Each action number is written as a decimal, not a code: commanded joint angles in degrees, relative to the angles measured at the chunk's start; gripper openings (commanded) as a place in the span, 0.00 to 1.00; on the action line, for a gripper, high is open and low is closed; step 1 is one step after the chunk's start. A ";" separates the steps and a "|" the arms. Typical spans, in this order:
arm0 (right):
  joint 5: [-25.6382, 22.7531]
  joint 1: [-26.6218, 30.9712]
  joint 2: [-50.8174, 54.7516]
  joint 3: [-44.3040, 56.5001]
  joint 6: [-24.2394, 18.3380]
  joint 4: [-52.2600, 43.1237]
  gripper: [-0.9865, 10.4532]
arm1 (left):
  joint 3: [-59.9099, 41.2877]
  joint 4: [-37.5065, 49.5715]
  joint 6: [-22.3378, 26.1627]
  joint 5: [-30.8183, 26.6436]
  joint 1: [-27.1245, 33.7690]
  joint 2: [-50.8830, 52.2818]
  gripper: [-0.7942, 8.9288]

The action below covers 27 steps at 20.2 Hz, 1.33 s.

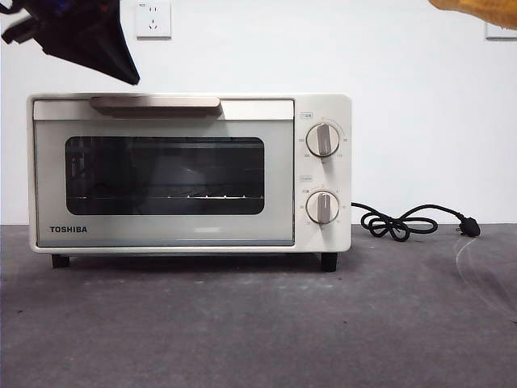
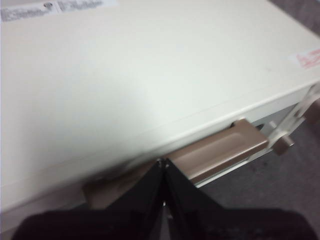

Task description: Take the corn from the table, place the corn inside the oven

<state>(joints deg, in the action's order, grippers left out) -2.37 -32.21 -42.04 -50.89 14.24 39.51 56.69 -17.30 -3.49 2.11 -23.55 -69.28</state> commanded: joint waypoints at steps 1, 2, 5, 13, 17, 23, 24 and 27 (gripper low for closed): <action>0.50 -0.09 0.04 -0.07 0.63 -0.22 0.08 | 0.09 0.24 2.05 -1.66 -0.17 -1.51 0.08; 0.50 -0.09 0.04 -0.07 0.63 -0.28 0.08 | 0.09 0.24 2.12 -2.29 -0.17 -2.08 0.08; 0.50 -0.09 0.04 -0.07 0.61 -0.42 0.08 | 0.09 0.20 2.25 -2.60 -0.13 -3.96 0.08; 0.50 -0.09 0.04 -0.07 0.61 -0.39 0.08 | 0.09 -4.72 2.23 -1.70 -1.03 -6.73 0.08; 0.48 -0.09 0.04 -0.07 0.61 -0.44 0.08 | 0.09 -9.29 2.23 -1.68 -2.32 -6.71 0.08; 0.46 -0.09 0.04 -0.07 0.61 -0.48 0.08 | 0.09 -15.87 2.21 -1.70 -3.91 -6.71 0.08; 0.46 -0.09 0.04 -0.07 0.61 -0.48 0.08 | 0.09 -16.70 2.23 -1.70 -4.17 -6.71 0.08; 0.48 -0.09 0.04 -0.07 0.79 -0.46 0.08 | 0.09 -18.56 2.25 -1.84 -4.44 -6.71 0.08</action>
<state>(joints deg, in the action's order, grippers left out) -1.93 -32.21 -42.06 -50.89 14.37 39.42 59.94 -31.09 -1.89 1.39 -28.18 -72.86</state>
